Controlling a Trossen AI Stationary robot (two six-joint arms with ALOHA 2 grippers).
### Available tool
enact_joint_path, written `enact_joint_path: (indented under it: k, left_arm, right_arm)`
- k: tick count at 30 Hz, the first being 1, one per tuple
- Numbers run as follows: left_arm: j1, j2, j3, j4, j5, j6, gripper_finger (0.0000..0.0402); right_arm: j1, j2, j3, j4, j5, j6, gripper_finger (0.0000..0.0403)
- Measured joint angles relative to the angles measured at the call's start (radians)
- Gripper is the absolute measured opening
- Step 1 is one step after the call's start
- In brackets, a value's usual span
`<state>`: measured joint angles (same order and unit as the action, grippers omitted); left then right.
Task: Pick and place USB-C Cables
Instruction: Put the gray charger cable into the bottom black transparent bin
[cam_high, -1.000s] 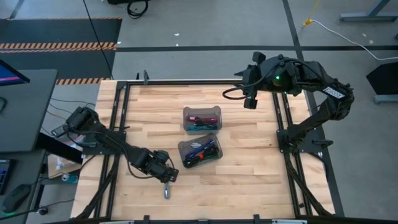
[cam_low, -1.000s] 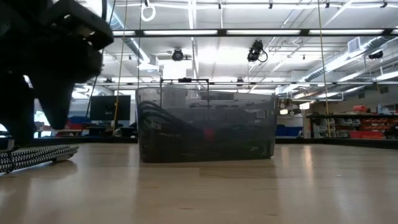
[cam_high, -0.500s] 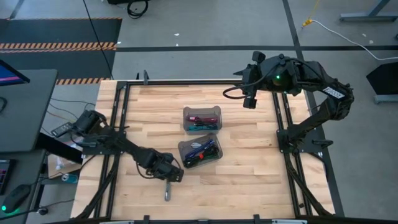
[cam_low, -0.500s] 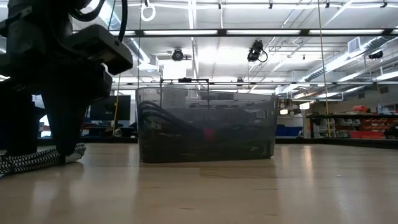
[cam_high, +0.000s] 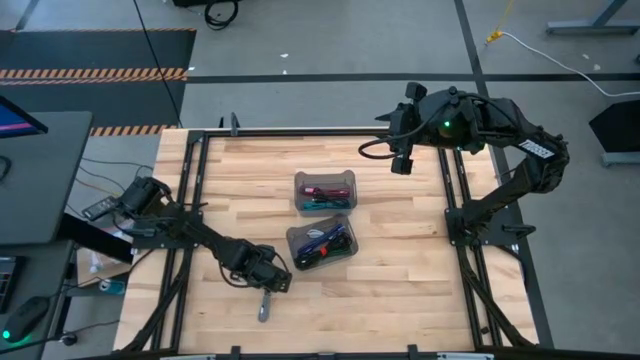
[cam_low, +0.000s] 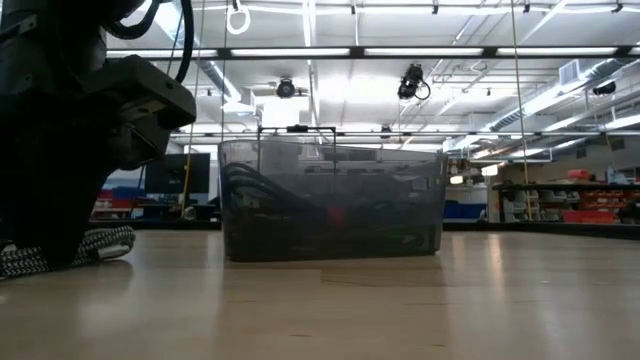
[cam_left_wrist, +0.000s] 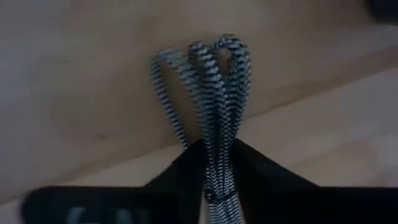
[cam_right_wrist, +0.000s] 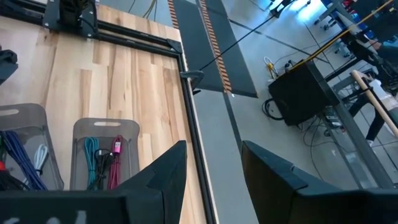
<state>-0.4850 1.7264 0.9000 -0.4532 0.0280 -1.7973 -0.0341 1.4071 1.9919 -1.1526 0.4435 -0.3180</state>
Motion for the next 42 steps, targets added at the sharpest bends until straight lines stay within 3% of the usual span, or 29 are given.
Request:
enact_joint_path:
  k: [3,8,11,21,29,32,36,42]
  left_arm:
    - [0.0,0.001,-0.001,-0.001,-0.006,0.032,0.0022]
    - [-0.001,0.001,0.009,-0.006,-0.046,0.064,0.0019]
    - [0.0,0.008,0.064,-0.094,-0.064,0.118,0.0019]
    - [0.005,0.006,0.419,-0.647,-0.094,0.236,0.0019]
    - [0.019,0.005,0.721,-0.89,-0.294,0.323,0.0019]
    - [0.045,0.002,0.812,-0.992,-0.367,0.39,0.0019]
    - [0.108,0.002,0.884,-1.12,-0.38,0.521,0.0019]
    - [0.243,0.002,0.9,-1.088,-0.38,0.788,0.0019]
  right_arm:
    - [0.0,0.0,0.0,0.0,0.0,0.0,0.0159]
    - [0.0,0.0,0.0,0.0,0.0,0.0,0.0159]
    - [0.0,0.0,0.0,0.0,0.0,0.0,0.0159]
    - [0.0,0.0,0.0,0.001,0.0,0.0,0.0159]
    - [0.0,0.0,0.0,0.008,0.0,0.0,0.0159]
    - [0.0,0.0,0.0,0.008,0.0,0.0,0.0159]
    - [0.0,0.0,0.0,0.009,0.0,0.0,0.0159]
    - [0.0,-0.001,0.0,0.019,0.0,0.009,0.0159]
